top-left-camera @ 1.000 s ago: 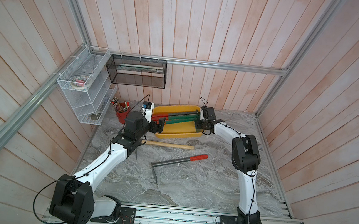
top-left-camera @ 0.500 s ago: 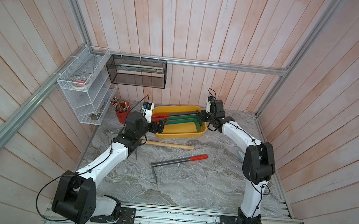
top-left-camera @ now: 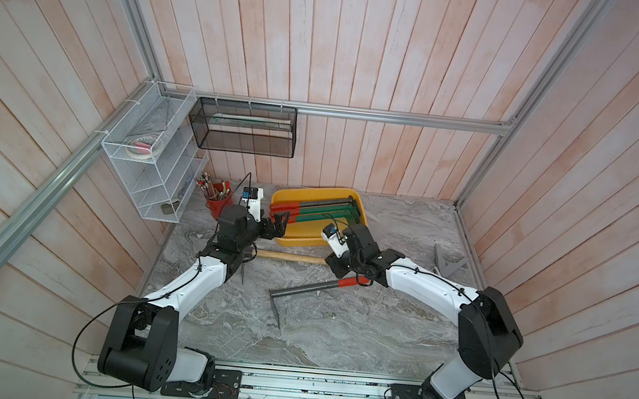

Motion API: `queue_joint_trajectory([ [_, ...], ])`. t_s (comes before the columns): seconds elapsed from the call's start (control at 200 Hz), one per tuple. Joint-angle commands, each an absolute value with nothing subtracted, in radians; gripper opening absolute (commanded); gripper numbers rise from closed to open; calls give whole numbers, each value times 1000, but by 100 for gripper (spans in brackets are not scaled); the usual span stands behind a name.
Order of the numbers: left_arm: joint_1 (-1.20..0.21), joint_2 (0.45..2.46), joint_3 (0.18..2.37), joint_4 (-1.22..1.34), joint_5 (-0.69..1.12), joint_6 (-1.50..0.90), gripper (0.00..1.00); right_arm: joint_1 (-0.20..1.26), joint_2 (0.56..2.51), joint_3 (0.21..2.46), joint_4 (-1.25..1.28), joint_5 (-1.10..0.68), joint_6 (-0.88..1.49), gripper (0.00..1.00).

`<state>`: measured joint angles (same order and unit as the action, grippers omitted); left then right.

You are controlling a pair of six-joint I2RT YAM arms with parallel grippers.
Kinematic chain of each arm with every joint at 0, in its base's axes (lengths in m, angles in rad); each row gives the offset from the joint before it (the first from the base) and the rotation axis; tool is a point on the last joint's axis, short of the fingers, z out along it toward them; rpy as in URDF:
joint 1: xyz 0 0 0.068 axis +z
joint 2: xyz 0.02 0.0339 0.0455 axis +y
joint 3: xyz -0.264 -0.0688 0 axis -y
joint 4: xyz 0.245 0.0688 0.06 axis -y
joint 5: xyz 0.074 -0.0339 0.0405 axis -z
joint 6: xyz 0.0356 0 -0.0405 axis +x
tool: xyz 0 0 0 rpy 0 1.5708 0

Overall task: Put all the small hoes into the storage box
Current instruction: Pick up the hoe from the center of the board.

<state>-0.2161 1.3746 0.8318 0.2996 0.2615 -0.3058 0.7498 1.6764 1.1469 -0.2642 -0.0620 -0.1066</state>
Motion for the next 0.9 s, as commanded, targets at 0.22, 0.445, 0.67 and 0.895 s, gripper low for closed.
queue_joint_trajectory([
  [0.22, -207, 1323, 788, 328, 246, -322, 100, 871, 1747, 1186, -399, -26, -214, 35],
  [0.445, -195, 1301, 771, 345, 225, -333, 100, 916, 1792, 1170, -368, -13, -228, 35],
  [0.67, -162, 1271, 756, 343, 247, -352, 100, 916, 1858, 1189, -338, 32, -252, 35],
  [0.895, -118, 1247, 732, 361, 277, -382, 100, 918, 1897, 1180, -311, 30, -264, 35],
])
